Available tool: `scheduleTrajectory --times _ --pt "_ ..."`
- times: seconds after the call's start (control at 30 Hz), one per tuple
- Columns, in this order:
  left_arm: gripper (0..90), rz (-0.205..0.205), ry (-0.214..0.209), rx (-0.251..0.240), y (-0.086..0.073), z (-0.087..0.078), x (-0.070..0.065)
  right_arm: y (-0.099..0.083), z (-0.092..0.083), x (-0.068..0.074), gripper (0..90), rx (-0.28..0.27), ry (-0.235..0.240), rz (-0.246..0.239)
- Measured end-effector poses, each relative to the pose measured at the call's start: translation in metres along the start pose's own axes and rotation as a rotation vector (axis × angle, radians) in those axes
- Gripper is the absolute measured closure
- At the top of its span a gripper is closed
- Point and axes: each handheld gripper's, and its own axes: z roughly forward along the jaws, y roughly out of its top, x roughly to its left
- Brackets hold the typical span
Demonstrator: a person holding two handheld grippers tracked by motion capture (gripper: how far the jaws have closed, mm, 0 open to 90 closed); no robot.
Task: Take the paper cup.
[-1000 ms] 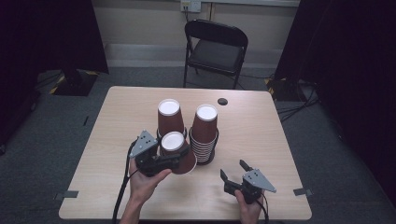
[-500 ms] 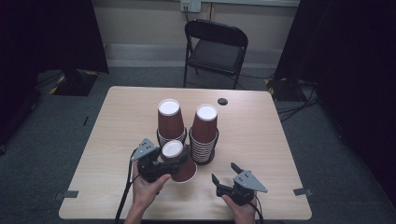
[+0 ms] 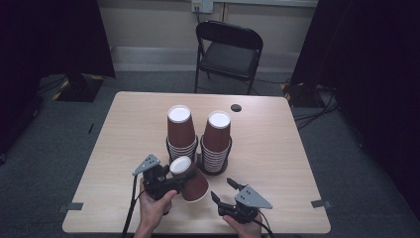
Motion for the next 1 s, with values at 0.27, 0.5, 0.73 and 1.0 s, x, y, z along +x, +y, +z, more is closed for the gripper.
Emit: scheduleTrajectory --times 0.27,0.5,0.73,1.0 --pt "22.9 -0.083 -0.068 -0.006 -0.007 0.000 0.007 -0.002 0.003 0.009 37.1 -0.018 0.094 -0.023" --pt "22.9 -0.152 -0.098 -0.027 -0.012 -0.005 0.011 -0.002 0.003 0.010 42.2 -0.052 0.152 -0.013" --pt "22.9 -0.191 -0.123 -0.060 -0.013 -0.013 0.011 0.001 0.004 0.010 47.0 -0.142 0.210 0.003" --pt "22.9 -0.214 -0.140 -0.080 -0.013 -0.015 0.007 0.008 0.009 0.009 50.4 -0.218 0.249 -0.009"
